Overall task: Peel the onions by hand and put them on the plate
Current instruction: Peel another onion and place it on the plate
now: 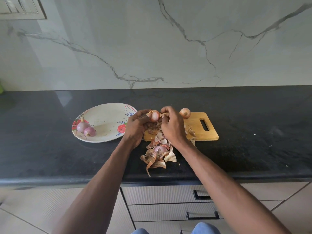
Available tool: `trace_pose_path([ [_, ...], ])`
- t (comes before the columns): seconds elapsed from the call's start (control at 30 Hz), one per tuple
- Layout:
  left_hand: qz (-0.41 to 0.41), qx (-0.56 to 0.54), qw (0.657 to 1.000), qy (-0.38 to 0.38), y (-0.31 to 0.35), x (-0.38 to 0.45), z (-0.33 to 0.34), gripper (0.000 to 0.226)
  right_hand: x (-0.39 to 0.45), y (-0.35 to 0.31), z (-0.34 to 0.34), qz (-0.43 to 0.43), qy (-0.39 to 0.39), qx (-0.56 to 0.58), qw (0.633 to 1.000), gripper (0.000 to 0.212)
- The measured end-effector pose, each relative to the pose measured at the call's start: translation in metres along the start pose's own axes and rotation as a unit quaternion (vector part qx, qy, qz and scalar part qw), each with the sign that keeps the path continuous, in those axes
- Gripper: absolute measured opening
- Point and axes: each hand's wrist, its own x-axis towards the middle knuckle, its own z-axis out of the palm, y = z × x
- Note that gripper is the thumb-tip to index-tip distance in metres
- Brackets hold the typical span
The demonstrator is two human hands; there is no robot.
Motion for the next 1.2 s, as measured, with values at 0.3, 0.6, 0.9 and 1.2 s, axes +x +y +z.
trace_pose_path([
  [0.3,0.020,-0.005,1.000,0.004,0.001,-0.002,0.002,0.028,0.000,-0.003,-0.006,-0.022,0.019,0.026,0.999,0.014],
  [0.6,0.014,0.005,1.000,0.004,0.001,-0.003,0.000,0.042,-0.003,-0.005,-0.008,-0.042,0.017,0.025,0.999,0.010],
  [0.9,0.020,0.015,1.000,0.010,0.000,-0.002,-0.001,0.031,-0.001,-0.005,-0.010,-0.011,-0.021,0.054,0.998,0.020],
  [1.2,0.026,0.041,0.999,-0.005,0.002,-0.005,0.002,0.037,-0.001,-0.008,-0.012,0.050,-0.010,0.066,0.997,0.015],
])
